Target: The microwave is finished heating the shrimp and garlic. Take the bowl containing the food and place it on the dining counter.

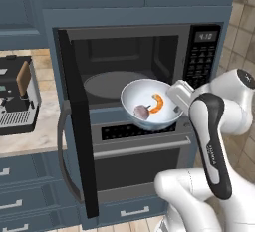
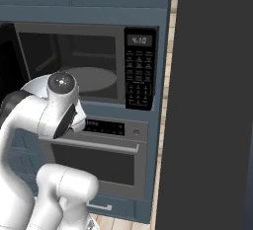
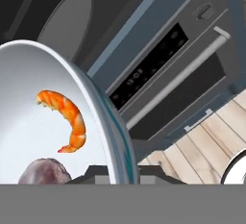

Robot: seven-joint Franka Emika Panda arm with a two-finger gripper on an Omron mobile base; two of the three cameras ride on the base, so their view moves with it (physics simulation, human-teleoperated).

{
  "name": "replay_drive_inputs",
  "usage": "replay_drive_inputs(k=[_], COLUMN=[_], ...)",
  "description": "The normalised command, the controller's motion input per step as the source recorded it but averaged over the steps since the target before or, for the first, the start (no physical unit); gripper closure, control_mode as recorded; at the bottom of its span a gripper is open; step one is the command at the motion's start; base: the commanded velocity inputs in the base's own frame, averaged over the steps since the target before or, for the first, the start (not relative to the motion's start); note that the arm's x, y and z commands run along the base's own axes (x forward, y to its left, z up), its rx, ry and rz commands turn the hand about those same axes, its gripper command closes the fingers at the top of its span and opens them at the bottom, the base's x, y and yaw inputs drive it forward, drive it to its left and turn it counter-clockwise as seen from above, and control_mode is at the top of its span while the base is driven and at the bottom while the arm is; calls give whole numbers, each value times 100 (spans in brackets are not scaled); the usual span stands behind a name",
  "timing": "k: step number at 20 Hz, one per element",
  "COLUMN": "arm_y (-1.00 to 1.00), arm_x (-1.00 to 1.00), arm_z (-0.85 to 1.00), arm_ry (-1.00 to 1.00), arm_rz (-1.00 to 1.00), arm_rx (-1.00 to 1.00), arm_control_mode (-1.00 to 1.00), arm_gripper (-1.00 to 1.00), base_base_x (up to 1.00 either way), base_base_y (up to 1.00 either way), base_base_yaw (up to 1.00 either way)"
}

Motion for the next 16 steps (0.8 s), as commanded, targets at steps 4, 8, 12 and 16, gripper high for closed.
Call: replay_drive_inputs(k=[4,8,12,16], arm_y=[0,-4,0,0], arm_x=[0,-20,0,0], arm_z=[0,0,0,0], arm_ry=[0,0,0,0], arm_rz=[0,0,0,0], arm_rx=[0,0,0,0], arm_control_mode=[-100,-100,100,100], arm_gripper=[100,100,100,100], base_base_x=[0,0,-81,-96], base_base_y=[0,0,-28,-23], base_base_yaw=[0,0,1,16])
